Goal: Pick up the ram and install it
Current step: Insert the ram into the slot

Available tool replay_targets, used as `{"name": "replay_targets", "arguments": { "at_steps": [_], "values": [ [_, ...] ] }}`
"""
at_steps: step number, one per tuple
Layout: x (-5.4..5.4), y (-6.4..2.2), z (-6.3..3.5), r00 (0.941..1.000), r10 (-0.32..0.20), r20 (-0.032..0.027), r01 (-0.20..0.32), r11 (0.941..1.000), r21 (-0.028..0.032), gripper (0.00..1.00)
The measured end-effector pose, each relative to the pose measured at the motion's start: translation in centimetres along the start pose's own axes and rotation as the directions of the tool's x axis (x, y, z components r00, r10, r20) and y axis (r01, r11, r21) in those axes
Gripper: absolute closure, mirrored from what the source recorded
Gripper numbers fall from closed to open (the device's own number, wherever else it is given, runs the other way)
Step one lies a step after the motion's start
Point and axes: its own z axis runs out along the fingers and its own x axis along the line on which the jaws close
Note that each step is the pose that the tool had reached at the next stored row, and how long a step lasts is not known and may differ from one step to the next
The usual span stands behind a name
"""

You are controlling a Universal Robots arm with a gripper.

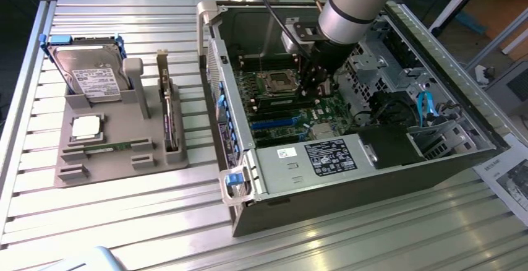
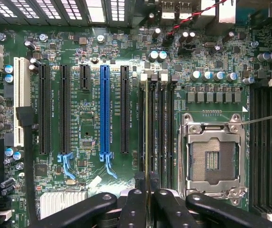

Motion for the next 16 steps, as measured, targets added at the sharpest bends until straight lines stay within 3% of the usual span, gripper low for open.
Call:
{"name": "replay_targets", "arguments": {
  "at_steps": [16],
  "values": [
    [0.09, -0.02, 0.54, 1.0, 0.0, -0.0001, 0.0, 1.0, 0.0, 0.87]
  ]
}}
